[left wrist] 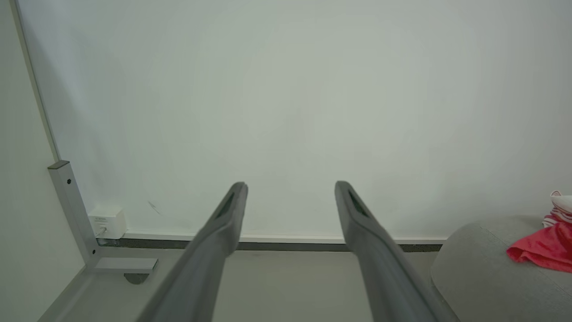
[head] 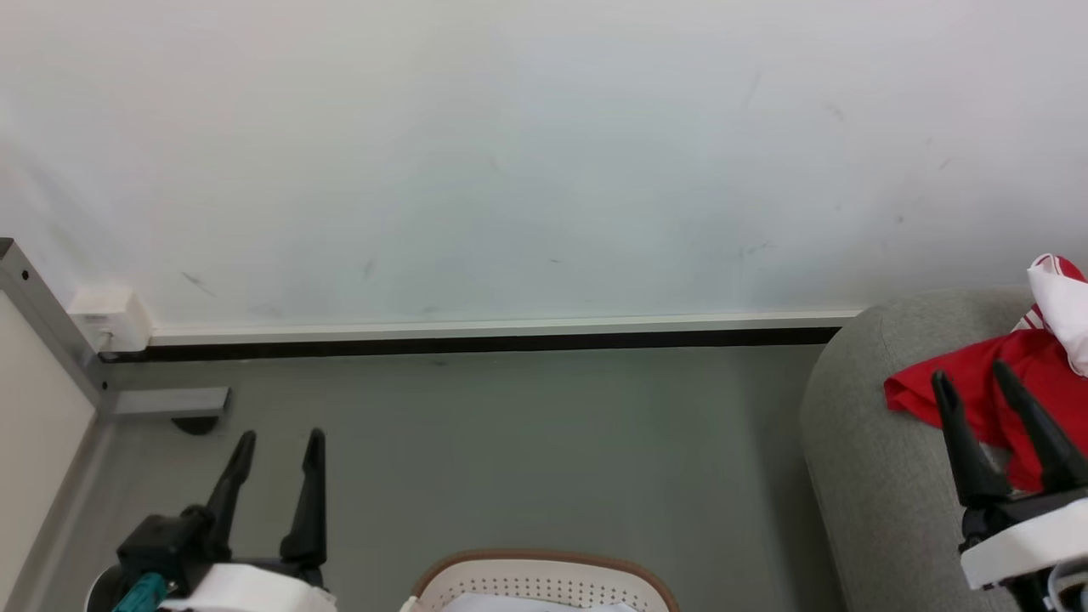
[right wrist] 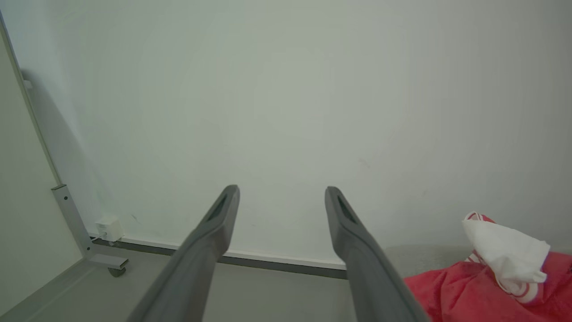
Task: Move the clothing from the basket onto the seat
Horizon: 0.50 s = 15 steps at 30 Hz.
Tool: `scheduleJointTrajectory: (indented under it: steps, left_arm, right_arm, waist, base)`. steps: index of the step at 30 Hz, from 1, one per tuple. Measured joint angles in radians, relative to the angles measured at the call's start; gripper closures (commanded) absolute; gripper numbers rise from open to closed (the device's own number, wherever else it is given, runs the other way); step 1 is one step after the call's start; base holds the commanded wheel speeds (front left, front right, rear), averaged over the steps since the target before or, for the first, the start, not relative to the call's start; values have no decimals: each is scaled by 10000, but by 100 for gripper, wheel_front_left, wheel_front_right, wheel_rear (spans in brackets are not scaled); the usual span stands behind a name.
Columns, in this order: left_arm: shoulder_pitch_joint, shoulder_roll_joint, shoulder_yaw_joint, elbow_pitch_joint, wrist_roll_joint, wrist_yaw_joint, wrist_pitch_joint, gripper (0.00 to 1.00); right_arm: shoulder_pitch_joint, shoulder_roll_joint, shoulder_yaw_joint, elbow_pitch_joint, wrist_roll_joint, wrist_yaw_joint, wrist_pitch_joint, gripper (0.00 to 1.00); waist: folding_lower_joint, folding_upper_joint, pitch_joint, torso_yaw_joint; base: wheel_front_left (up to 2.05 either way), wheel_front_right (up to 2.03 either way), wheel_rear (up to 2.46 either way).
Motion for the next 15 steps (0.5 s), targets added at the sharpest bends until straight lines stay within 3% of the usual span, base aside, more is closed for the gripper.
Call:
scheduleJointTrajectory:
  steps: [9, 15]
  left_arm:
    - [707, -1162, 1231, 326, 796, -479, 0, 0]
    - [955, -1856, 1852, 677, 1283, -1106, 0, 0]
  right_arm:
    - [1744, 2138, -1708, -577, -1576, 0, -142, 0]
    - [2302, 2803, -1919, -963, -2359, 0, -144, 0]
  waist:
    - [1, 0, 16, 57]
    - [1, 0, 48, -62]
  base:
    - [0, 0, 0]
    - [0, 0, 0]
